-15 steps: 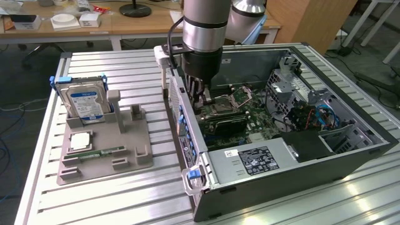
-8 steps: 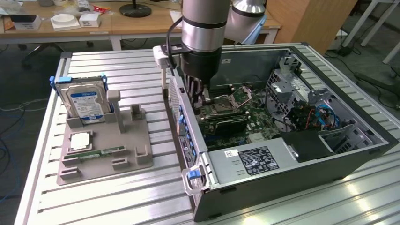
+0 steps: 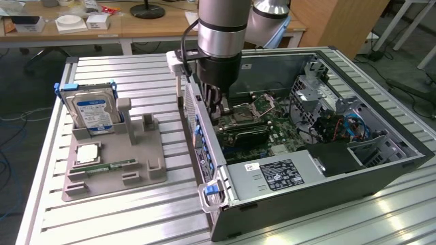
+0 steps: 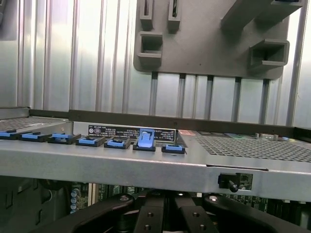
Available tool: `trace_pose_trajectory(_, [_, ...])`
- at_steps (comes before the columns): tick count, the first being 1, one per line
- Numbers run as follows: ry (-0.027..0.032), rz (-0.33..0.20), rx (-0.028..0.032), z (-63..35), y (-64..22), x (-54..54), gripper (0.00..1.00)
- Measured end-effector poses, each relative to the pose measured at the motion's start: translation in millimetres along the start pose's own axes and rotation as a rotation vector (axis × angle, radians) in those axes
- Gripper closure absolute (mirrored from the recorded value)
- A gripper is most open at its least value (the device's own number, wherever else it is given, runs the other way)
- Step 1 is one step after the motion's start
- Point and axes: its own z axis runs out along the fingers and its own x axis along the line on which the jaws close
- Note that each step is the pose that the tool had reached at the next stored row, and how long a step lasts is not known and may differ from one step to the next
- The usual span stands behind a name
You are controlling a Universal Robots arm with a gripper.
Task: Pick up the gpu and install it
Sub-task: 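Press down on the gpu until it lock into place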
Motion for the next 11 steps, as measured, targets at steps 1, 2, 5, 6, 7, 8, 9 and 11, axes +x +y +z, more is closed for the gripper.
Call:
trace_pose_trajectory(1, [0.0000,0.000,-0.0001,0.0,0.0,0.0,0.90])
trace_pose_trajectory(2, [0.0001,0.000,-0.0001,0.0,0.0,0.0,0.90])
trace_pose_trajectory(5, [0.0001,0.000,-0.0001,0.1,0.0,0.1,0.90])
trace_pose_trajectory(6, [0.0002,0.000,-0.0002,0.1,0.0,0.1,0.90])
trace_pose_trajectory(7, [0.0003,0.000,-0.0001,0.2,0.0,0.1,0.90])
trace_pose_trajectory(8, [0.0001,0.000,0.0001,0.3,0.2,0.1,0.90])
trace_pose_trajectory(9, [0.0001,0.000,0.0000,0.3,0.3,0.1,0.90])
trace_pose_trajectory(11, [0.0003,0.000,-0.0002,0.5,0.3,0.1,0.90])
